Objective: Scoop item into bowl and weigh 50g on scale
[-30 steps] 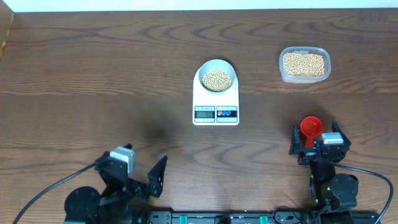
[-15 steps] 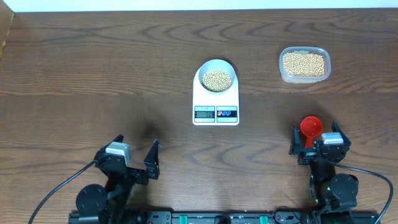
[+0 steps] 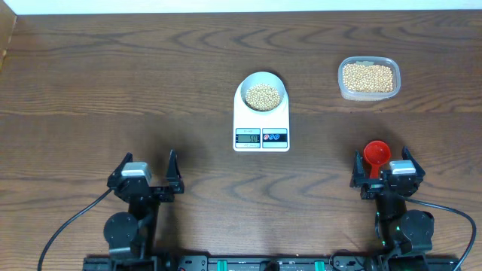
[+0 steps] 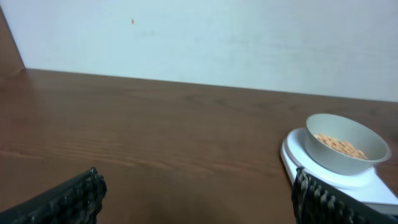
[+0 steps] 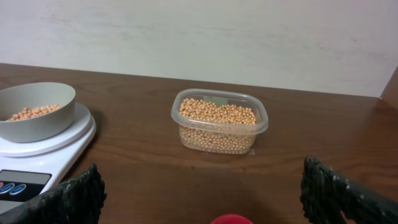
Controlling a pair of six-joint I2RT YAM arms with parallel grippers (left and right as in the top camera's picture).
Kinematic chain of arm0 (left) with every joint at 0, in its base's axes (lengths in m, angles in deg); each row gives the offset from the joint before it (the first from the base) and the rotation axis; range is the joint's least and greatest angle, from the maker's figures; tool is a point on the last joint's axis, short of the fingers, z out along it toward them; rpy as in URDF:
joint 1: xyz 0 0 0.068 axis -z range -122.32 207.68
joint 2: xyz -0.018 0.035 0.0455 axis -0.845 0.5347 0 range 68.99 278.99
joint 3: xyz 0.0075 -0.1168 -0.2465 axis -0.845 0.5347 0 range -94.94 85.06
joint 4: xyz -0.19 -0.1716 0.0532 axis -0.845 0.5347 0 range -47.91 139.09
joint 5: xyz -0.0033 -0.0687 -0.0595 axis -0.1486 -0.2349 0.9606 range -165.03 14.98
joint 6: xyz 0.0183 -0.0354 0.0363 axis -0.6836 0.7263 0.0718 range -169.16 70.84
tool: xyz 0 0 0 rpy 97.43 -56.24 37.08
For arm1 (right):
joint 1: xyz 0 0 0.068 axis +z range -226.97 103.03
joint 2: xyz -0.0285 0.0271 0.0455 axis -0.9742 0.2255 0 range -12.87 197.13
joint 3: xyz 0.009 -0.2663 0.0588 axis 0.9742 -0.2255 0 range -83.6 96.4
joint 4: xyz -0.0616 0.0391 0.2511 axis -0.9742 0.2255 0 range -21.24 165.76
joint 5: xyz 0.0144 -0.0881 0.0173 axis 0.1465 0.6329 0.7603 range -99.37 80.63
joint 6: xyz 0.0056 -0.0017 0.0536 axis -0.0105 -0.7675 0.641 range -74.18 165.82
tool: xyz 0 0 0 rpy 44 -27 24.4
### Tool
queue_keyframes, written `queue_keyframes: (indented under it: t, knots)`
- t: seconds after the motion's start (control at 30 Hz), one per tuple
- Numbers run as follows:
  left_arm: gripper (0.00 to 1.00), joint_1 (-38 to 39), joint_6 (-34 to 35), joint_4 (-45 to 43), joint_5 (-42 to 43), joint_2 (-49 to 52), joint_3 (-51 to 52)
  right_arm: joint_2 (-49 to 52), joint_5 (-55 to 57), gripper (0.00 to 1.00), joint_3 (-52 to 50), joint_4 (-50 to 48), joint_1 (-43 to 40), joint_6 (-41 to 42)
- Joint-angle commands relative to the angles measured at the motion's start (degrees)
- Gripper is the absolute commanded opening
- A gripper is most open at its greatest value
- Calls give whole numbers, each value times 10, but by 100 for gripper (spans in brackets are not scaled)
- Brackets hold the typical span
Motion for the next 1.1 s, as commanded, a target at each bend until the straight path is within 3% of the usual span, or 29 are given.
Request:
queue_keyframes:
  t: [0.0,0.17,1.07]
  knots:
    - [98,-2,-11,-43,-10,-5,39,-4,5,99,-1,1,5,-8]
    - [98,14,-12,-71,-10,-5,63,-4,5,99,-1,1,5,-8]
    - [98,17,17,-39,-42,-5,71,-4,5,99,-1,1,5,-8]
